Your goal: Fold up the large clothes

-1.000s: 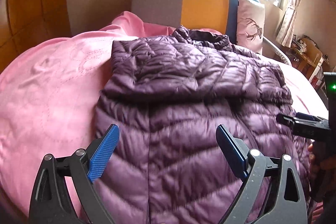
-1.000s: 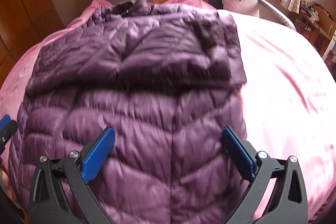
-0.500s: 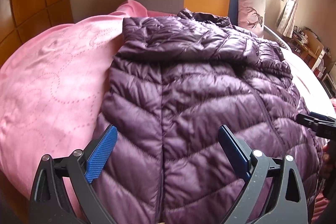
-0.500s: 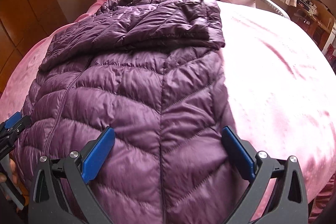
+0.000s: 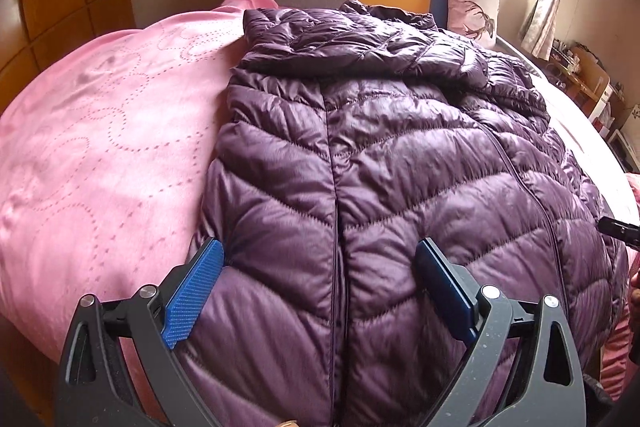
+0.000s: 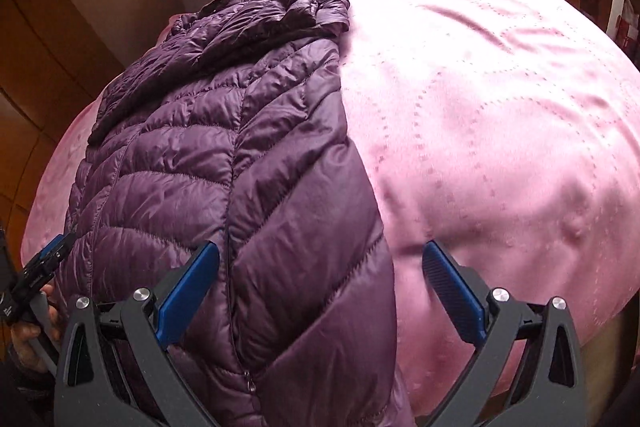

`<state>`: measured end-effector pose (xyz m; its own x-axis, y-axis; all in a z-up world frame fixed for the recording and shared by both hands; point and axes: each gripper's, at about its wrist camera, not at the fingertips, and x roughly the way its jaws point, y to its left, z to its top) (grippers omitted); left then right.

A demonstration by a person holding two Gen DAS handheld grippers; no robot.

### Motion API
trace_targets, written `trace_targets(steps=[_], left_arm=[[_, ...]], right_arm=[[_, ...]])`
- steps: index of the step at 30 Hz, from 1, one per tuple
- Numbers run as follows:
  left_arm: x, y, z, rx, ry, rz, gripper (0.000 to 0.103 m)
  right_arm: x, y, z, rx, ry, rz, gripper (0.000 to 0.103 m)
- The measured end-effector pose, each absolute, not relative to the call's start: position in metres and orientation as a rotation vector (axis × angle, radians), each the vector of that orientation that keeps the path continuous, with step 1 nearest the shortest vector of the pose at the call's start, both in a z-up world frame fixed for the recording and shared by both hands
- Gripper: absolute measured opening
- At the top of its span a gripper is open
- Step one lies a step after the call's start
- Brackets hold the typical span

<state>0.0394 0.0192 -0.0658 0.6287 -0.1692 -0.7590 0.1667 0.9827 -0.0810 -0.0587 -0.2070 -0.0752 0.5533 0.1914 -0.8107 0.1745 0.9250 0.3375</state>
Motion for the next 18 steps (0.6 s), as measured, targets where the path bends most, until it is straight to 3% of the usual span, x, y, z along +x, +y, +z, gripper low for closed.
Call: trace_targets(steps=[18], left_arm=[[0.007,0.028,-0.067,0.031,0.903,-0.207,0.096]], right_arm=[[-0.105,-0.205,-0.087,0.541,1.025,0.159,0.101]])
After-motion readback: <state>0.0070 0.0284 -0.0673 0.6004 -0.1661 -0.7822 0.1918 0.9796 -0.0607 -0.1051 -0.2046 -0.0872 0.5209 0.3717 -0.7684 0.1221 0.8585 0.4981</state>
